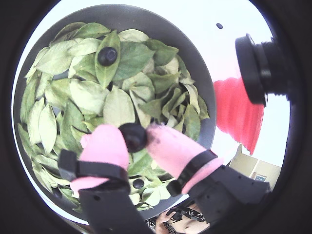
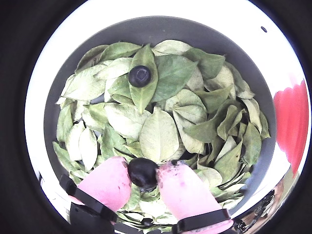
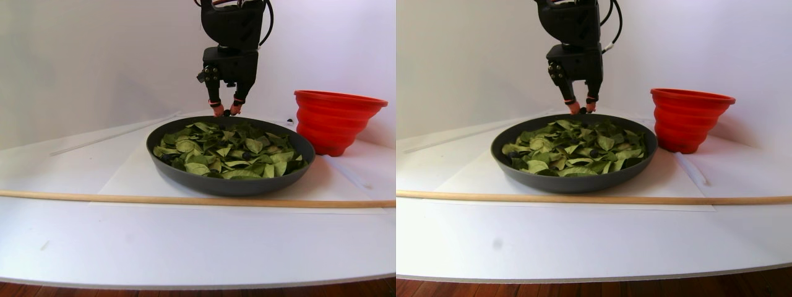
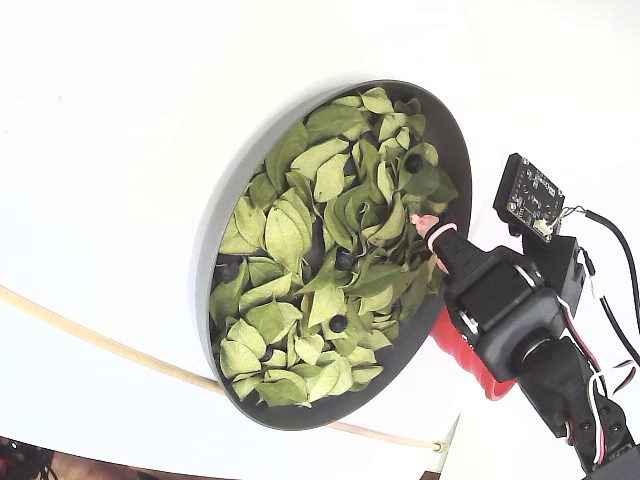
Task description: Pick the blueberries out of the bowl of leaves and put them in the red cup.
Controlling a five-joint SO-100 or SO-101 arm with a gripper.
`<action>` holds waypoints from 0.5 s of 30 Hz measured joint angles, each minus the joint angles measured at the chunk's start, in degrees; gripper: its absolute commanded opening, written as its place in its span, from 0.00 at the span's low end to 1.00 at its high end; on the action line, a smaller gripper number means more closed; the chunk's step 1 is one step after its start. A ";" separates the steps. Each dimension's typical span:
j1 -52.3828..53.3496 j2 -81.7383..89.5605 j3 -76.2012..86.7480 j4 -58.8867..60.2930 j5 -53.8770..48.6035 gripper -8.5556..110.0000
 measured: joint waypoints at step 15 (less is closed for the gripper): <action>3.96 3.16 0.09 4.66 -0.53 0.15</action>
